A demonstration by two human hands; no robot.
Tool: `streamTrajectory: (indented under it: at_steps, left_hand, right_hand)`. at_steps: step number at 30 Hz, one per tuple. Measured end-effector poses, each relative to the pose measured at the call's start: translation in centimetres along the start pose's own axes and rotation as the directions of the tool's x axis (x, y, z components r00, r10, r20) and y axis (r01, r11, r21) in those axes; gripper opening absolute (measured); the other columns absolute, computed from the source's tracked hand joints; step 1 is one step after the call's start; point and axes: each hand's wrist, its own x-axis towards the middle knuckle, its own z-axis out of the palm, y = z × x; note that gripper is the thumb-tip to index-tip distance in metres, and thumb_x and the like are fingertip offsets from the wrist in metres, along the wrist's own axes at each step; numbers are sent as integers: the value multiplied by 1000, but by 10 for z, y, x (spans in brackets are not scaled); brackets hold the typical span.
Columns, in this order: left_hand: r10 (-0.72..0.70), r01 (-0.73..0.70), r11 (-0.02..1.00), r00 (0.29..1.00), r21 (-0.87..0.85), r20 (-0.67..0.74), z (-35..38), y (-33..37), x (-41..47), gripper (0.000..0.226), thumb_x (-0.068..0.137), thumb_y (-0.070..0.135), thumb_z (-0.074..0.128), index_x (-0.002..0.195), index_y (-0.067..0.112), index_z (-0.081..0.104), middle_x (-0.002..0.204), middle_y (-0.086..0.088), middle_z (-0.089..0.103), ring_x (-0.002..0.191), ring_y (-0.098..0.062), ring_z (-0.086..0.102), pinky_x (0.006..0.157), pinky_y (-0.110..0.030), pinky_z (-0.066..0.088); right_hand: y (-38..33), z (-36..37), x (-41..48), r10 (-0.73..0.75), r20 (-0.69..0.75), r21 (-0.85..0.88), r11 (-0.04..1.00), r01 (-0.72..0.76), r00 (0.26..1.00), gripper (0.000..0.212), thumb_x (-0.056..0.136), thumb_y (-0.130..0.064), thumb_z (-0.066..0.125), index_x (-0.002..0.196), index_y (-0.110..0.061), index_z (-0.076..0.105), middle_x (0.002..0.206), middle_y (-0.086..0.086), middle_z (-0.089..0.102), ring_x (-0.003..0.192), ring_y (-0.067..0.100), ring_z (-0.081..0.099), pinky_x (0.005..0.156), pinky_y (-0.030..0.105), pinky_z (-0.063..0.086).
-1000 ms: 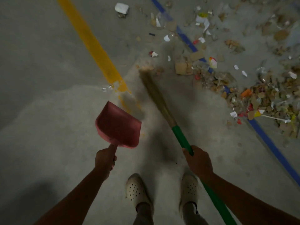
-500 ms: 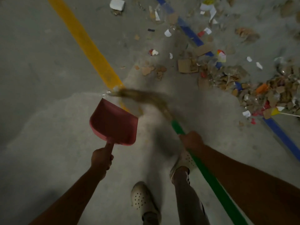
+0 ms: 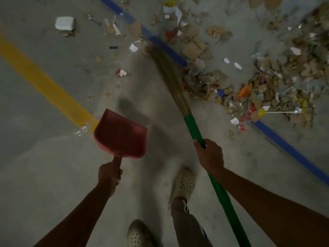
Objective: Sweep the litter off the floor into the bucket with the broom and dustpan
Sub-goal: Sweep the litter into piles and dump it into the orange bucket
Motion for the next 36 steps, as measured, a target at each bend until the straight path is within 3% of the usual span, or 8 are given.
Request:
streamTrajectory:
  at_steps: [6, 12, 17, 20, 27, 31, 34, 36]
  left_hand:
    - [17, -17, 1000, 999, -10, 30, 4, 13, 19, 60, 92, 56, 65, 101, -3, 70, 56, -7, 52, 40, -12, 34, 41, -21, 25]
    - [-7, 8, 1000, 998, -12, 58, -32, -2, 35, 65, 90, 53, 68, 96, -11, 68, 59, -12, 55, 39, -15, 36, 40, -21, 26]
    - [-18, 17, 1000, 999, 26, 37, -108, -38, 52, 60, 89, 63, 64, 78, 3, 59, 60, -11, 58, 41, -14, 38, 39, -21, 28]
    - [-45, 45, 999, 999, 28, 10, -158, -61, 64, 54, 91, 59, 64, 83, 6, 61, 60, -11, 59, 41, -14, 38, 38, -20, 27]
    - [-116, 110, 992, 987, -61, -111, -240, -102, 87, 52, 94, 53, 64, 78, 3, 59, 62, -14, 59, 43, -18, 40, 42, -22, 29]
    - [-128, 114, 987, 983, -112, -134, -255, -109, 94, 54, 92, 54, 66, 74, 4, 55, 62, -15, 60, 44, -19, 41, 43, -23, 29]
    - [-133, 116, 985, 982, -127, -134, -257, -109, 96, 54, 91, 54, 67, 76, 4, 53, 65, -17, 60, 43, -19, 40, 41, -23, 29]
    - [-136, 119, 983, 983, -139, -124, -255, -107, 97, 54, 90, 55, 67, 75, 5, 51, 66, -17, 61, 42, -18, 40, 41, -22, 29]
  right_hand:
    - [-13, 17, -8, -48, 15, 11, 999, 48, 999, 38, 99, -49, 55, 81, -16, 60, 69, 2, 60, 61, 17, 60, 52, 29, 46]
    - [-39, 54, -33, -122, 43, 21, 992, 121, 992, 40, 98, -49, 57, 81, -13, 62, 70, 6, 64, 60, 19, 62, 53, 30, 48]
    - [-69, 111, -76, -210, 189, -21, 976, 218, 959, 40, 96, -54, 58, 74, -21, 56, 62, 3, 58, 54, 19, 58, 49, 29, 43]
    - [-89, 147, -100, -250, 314, -77, 955, 287, 916, 38, 96, -53, 58, 73, -23, 53, 58, -5, 50, 50, 10, 49, 46, 22, 35]
    - [-126, 218, -121, -137, 530, -316, 884, 344, 837, 44, 94, -56, 59, 69, -23, 47, 67, -2, 51, 65, 20, 55, 49, 27, 37]
    - [-133, 235, -107, 65, 412, -323, 943, 80, 909, 54, 94, -57, 58, 91, -4, 64, 77, 10, 67, 65, 29, 69, 57, 37, 58]
    - [-141, 232, -102, 162, 224, -238, 965, -107, 961, 60, 98, -57, 51, 94, 0, 67, 82, 14, 71, 68, 29, 70, 63, 38, 60]
    - [-146, 225, -99, 152, 101, -172, 976, -133, 983, 61, 100, -58, 47, 93, -1, 67, 85, 16, 71, 73, 31, 70, 65, 40, 59]
